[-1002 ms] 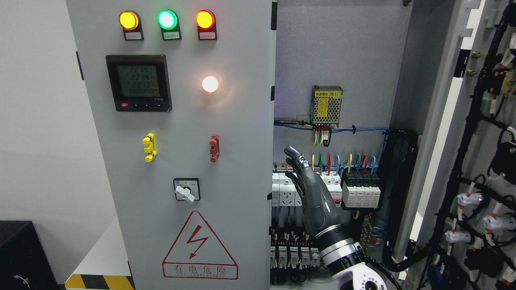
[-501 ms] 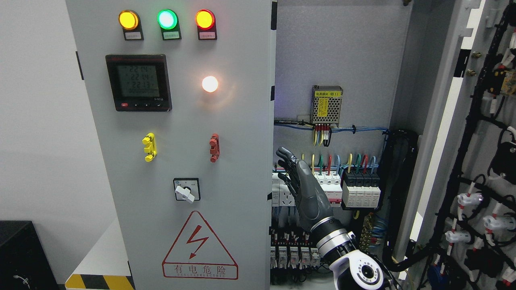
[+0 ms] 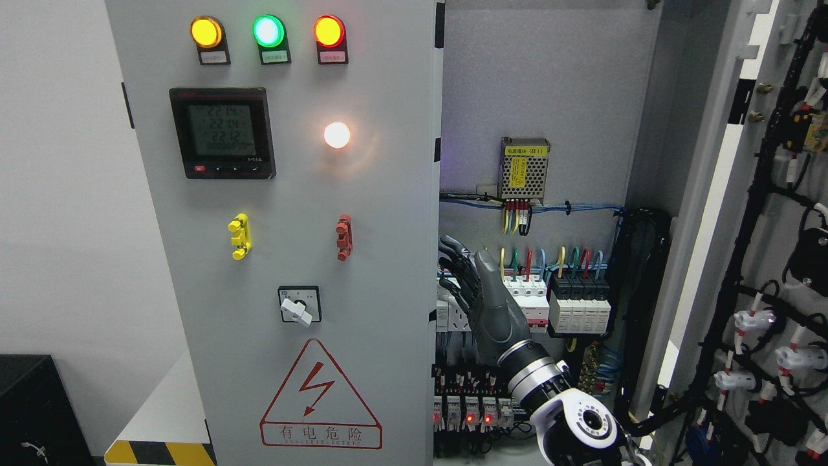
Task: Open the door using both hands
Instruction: 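Raise the right hand and hook fingers behind the other door's inner edge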
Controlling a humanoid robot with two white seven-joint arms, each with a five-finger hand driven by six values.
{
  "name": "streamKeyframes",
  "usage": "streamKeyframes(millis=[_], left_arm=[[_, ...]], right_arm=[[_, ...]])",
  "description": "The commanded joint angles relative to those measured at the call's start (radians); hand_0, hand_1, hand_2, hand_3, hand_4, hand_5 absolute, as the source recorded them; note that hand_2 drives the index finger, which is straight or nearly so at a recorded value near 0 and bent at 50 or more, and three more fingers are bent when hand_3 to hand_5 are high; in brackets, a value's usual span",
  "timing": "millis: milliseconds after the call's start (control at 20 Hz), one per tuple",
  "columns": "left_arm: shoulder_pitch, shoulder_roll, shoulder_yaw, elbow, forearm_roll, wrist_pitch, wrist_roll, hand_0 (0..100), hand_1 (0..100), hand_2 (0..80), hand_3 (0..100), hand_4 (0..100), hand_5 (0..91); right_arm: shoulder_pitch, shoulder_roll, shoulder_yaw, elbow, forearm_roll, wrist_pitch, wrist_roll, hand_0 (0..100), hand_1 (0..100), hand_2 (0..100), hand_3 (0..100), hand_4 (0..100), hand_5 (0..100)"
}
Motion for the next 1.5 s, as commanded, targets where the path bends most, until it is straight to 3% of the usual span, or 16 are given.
streamKeyframes(millis=[0, 150, 200, 301, 401, 601, 801, 1252, 1453], left_arm=[[-0.018, 0.0, 0.0, 0.0, 0.0, -0.002, 0.0, 0, 0, 0.0, 0, 0, 0.0], [-0.018, 0.0, 0.0, 0.0, 0.0, -0.001, 0.0, 0, 0, 0.0, 0, 0, 0.0], [-0.018, 0.0, 0.0, 0.0, 0.0, -0.001, 0.0, 0, 0, 0.0, 0, 0, 0.0], [-0.018, 0.0, 0.0, 0.0, -0.001, -0.002, 0.0, 0, 0, 0.0, 0, 0, 0.0], [-0.018, 0.0, 0.0, 0.0, 0.0, -0.001, 0.0, 0, 0, 0.0, 0, 0, 0.0], [-0.02, 0.0, 0.0, 0.0, -0.001, -0.002, 0.0, 0, 0, 0.0, 0, 0, 0.0], [-0.018, 0.0, 0.0, 0.0, 0.0, -0.002, 0.0, 0, 0, 0.0, 0, 0, 0.0], [-0.018, 0.0, 0.0, 0.0, 0.0, -0.002, 0.0, 0, 0, 0.0, 0, 0, 0.0], [-0.018, 0.0, 0.0, 0.0, 0.0, -0.002, 0.0, 0, 0, 0.0, 0, 0, 0.0]], right_arm=[[-0.02, -0.003, -0.031, 0.029, -0.04, 0.005, 0.057, 0, 0, 0, 0, 0, 0], [-0.038, -0.001, -0.037, 0.041, -0.075, 0.006, 0.077, 0, 0, 0, 0, 0, 0], [-0.042, -0.001, -0.038, 0.051, -0.087, 0.017, 0.117, 0, 0, 0, 0, 0, 0], [-0.042, -0.001, -0.04, 0.054, -0.095, 0.051, 0.233, 0, 0, 0, 0, 0, 0], [-0.043, -0.001, -0.055, 0.057, -0.095, 0.058, 0.272, 0, 0, 0, 0, 0, 0], [-0.06, -0.001, -0.069, 0.077, -0.095, 0.058, 0.284, 0, 0, 0, 0, 0, 0], [-0.071, -0.003, -0.075, 0.095, -0.095, 0.058, 0.329, 0, 0, 0, 0, 0, 0], [-0.074, -0.003, -0.083, 0.114, -0.095, 0.064, 0.333, 0, 0, 0, 0, 0, 0], [-0.08, -0.003, -0.093, 0.124, -0.095, 0.066, 0.398, 0, 0, 0, 0, 0, 0]])
